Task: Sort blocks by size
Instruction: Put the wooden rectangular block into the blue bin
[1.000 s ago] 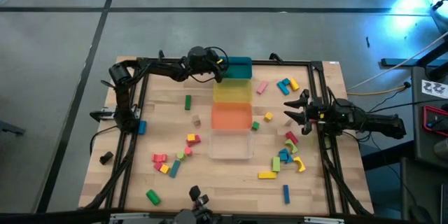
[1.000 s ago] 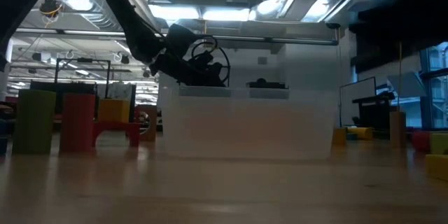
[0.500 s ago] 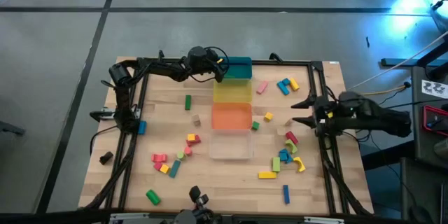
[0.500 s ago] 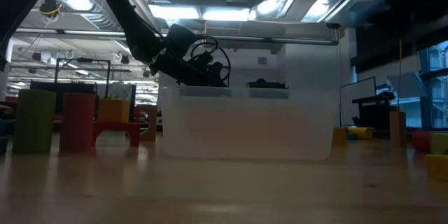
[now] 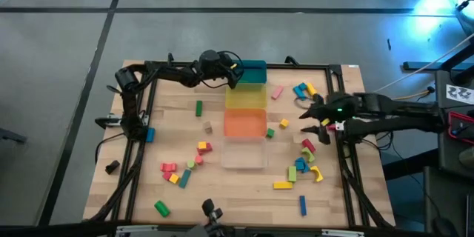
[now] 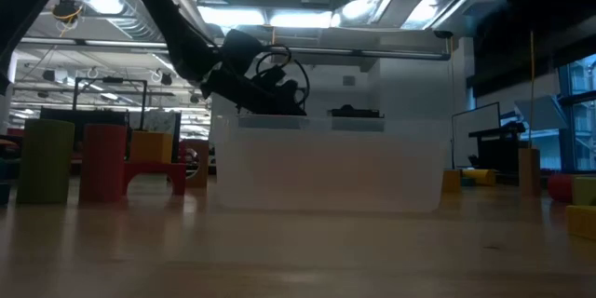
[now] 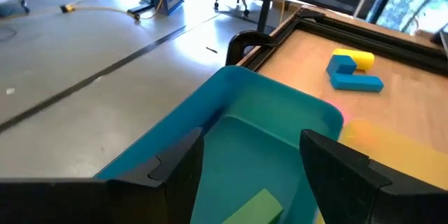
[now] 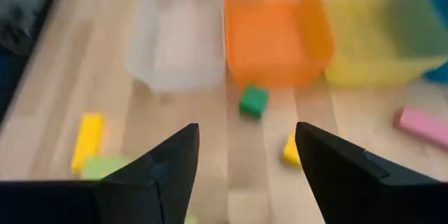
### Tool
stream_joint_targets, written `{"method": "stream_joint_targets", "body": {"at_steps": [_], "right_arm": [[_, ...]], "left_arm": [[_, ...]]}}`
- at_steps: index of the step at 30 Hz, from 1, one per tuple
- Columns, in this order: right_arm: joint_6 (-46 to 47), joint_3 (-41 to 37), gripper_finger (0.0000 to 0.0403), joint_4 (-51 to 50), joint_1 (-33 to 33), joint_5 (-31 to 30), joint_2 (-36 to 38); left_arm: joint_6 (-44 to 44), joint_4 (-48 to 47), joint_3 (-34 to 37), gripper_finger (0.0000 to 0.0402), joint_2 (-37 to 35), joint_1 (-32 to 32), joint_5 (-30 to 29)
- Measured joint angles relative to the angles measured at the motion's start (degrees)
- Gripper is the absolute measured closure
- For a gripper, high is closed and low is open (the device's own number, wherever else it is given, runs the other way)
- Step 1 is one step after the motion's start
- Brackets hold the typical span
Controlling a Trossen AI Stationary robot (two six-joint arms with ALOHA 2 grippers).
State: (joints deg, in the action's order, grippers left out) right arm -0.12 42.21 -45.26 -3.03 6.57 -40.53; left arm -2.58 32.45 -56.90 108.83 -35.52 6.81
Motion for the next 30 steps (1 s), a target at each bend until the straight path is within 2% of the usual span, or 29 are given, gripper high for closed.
{"method": "stream_joint_targets", "body": {"at_steps": [3,7,9,16,26,30], "right_arm": [[-2.36,4.04,0.0166,-7.88,0.04,-1.83,-8.7],[-5.16,8.05,0.0166,-17.71,-0.02,-7.77,-19.29],[-6.63,8.81,0.0166,-20.36,0.0,-9.51,-23.65],[-10.27,8.79,0.0166,-22.35,0.0,-10.02,-36.41],[-10.92,8.77,0.0166,-22.41,0.0,-12.5,-45.52],[-10.91,8.75,0.0187,-22.11,0.0,-13.14,-46.92]], "left_arm": [[1.47,0.08,0.0,0.018,-0.06,0.74,0.02],[2.86,0.39,0.0,0.018,-0.06,1.75,0.02],[3.77,0.43,0.0,0.018,-0.06,2.26,0.01],[4.75,0.84,0.0,0.018,-0.07,3.33,0.04],[6.55,0.98,0.0,0.018,-0.06,3.29,0.02],[6.05,1.11,0.0,0.018,-0.07,3.31,0.02]]}}
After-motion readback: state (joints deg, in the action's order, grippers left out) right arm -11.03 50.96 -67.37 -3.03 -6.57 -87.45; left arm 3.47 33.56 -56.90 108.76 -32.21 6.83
